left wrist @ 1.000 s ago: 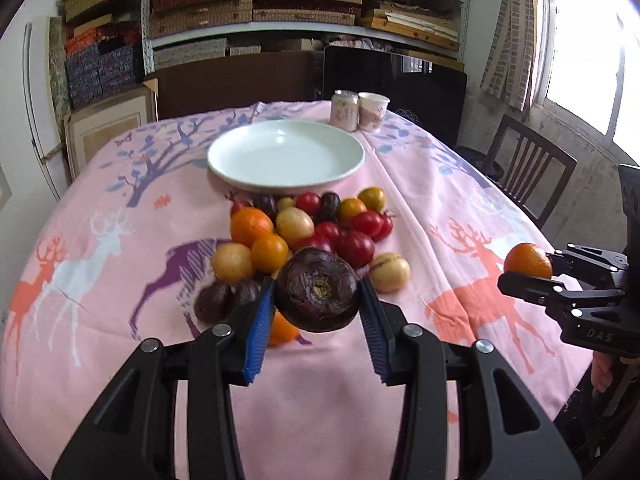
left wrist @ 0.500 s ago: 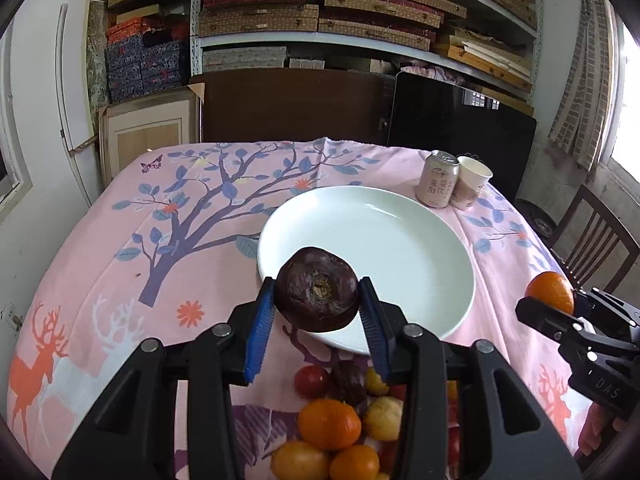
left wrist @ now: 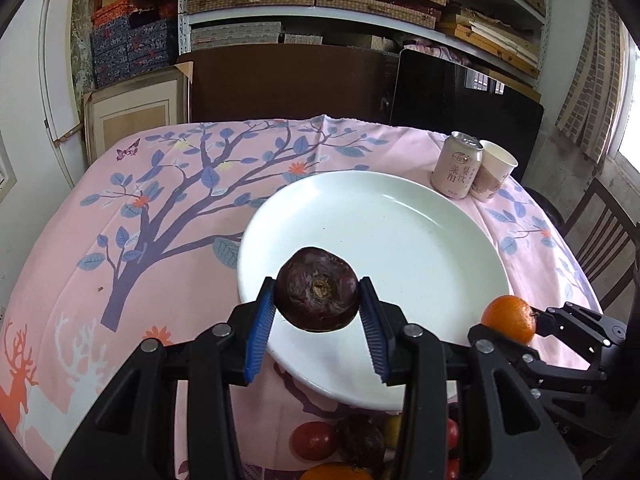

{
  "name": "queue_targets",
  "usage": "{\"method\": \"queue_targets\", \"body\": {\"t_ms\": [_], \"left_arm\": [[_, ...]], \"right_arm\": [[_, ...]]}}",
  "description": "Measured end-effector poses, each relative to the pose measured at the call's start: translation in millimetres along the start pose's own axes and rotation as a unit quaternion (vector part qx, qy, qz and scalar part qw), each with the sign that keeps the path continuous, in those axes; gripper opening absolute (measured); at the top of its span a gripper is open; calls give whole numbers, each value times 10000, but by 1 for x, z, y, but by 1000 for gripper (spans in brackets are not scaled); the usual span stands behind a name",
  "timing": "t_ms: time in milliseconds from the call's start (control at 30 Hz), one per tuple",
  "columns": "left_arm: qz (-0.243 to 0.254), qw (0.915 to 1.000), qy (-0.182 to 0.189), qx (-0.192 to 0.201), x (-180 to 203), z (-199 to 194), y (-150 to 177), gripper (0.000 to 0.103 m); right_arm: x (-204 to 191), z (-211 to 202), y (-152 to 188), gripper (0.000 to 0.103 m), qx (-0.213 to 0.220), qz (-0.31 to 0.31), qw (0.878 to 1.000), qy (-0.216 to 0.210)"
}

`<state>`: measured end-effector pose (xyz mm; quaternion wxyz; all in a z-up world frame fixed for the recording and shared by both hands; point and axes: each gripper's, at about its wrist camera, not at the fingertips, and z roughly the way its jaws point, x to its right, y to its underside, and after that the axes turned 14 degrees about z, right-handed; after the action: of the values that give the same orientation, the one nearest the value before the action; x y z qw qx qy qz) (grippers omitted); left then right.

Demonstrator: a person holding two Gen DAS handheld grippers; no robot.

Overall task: Organize fruits
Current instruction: 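Carry the mandarin with the right tool onto the white plate while the left tool places the dark fruit there, then grasp a pale striped pepino with the right tool while the left tool grasps an orange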

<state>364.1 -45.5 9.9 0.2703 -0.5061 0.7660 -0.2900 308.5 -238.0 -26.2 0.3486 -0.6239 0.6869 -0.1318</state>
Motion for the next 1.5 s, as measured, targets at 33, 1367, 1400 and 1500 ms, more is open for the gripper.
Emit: {"method": "queue_targets", "body": {"t_ms": [33, 1367, 1400, 1500], "left_arm": [[0, 10000, -23, 18, 0, 1, -1, 41], [940, 9878, 316, -1198, 57, -106, 185, 99], [984, 9873, 198, -1228, 58, -101, 181, 99], [906, 9882, 102, -1227, 59, -93, 176, 99]], "right_arm": [[-1, 2, 0, 44, -1, -22, 10000, 2], [-21, -66, 134, 41, -606, -1067, 9923, 175], [-23, -68, 136, 40, -549, -1069, 9924, 282], [-23, -78, 140, 39, -441, -1037, 9934, 195]]}}
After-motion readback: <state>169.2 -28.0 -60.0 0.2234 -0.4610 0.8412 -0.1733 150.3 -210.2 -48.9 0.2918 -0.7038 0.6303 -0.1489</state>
